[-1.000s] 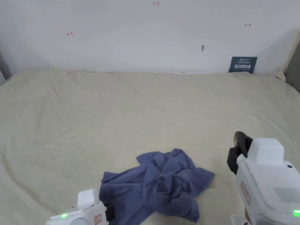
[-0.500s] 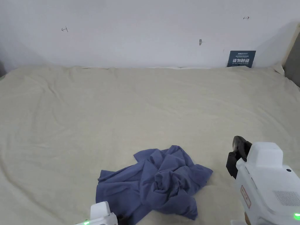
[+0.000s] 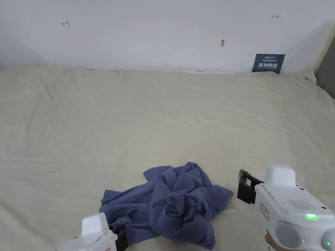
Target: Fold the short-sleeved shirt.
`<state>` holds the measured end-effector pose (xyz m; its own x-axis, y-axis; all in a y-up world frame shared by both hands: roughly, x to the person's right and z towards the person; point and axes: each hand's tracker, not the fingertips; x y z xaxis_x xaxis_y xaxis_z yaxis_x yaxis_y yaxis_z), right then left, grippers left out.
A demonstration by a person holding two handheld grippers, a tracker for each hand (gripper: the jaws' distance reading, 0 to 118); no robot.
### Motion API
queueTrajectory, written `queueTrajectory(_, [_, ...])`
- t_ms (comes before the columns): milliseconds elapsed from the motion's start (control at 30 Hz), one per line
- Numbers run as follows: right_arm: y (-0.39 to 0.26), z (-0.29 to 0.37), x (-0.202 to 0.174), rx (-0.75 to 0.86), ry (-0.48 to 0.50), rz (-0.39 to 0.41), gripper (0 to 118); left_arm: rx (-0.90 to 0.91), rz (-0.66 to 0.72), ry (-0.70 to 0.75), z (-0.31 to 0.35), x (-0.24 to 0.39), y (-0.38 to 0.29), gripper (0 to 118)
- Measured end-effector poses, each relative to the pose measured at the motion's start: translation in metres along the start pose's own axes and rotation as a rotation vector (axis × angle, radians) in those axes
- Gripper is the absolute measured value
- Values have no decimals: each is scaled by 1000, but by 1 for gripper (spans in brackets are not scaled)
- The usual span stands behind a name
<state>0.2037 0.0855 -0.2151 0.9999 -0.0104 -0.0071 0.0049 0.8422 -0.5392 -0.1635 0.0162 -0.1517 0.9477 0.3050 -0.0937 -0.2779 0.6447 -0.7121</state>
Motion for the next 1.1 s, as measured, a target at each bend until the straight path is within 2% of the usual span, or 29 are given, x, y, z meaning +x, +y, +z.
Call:
queueTrajectory(100, [-3, -42, 2, -104, 28, -3, 100, 13, 18, -17, 1, -6, 17, 5])
queueTrajectory(133, [-4, -57, 1, -135, 29, 10, 105, 16, 22, -19, 1, -7, 20, 5])
queueTrajectory(300, [-17, -119, -8, -280, 32, 73, 106, 14, 2, -13, -10, -13, 29, 5])
queueTrajectory(367, [-26, -139, -13, -332, 43, 74, 104, 6, -6, -14, -15, -15, 30, 5])
queueTrajectory(433, [-33, -154, -17, -370, 46, 60, 88, 2, -12, -16, -14, -12, 32, 5])
queueTrajectory(567, [-42, -164, -25, -413, 76, 52, 48, -4, -4, -24, -19, -18, 33, 5])
queueTrajectory(633, [-44, -162, -24, -407, 109, 24, 19, -9, 1, -24, -21, -20, 33, 5])
queueTrajectory(667, [-43, -160, -25, -403, 122, 11, 10, -11, 3, -23, -21, -21, 33, 5])
queueTrajectory(900, [-21, -123, -23, -281, 112, 70, 6, 3, 32, -44, -12, -25, 38, 5])
queueTrajectory(1033, [23, -81, -15, -139, 104, 107, 6, 48, 58, -68, 9, -19, 62, 5])
queueTrajectory(1100, [49, -61, -9, -54, 85, 101, 6, 91, 61, -75, 18, -17, 81, 5])
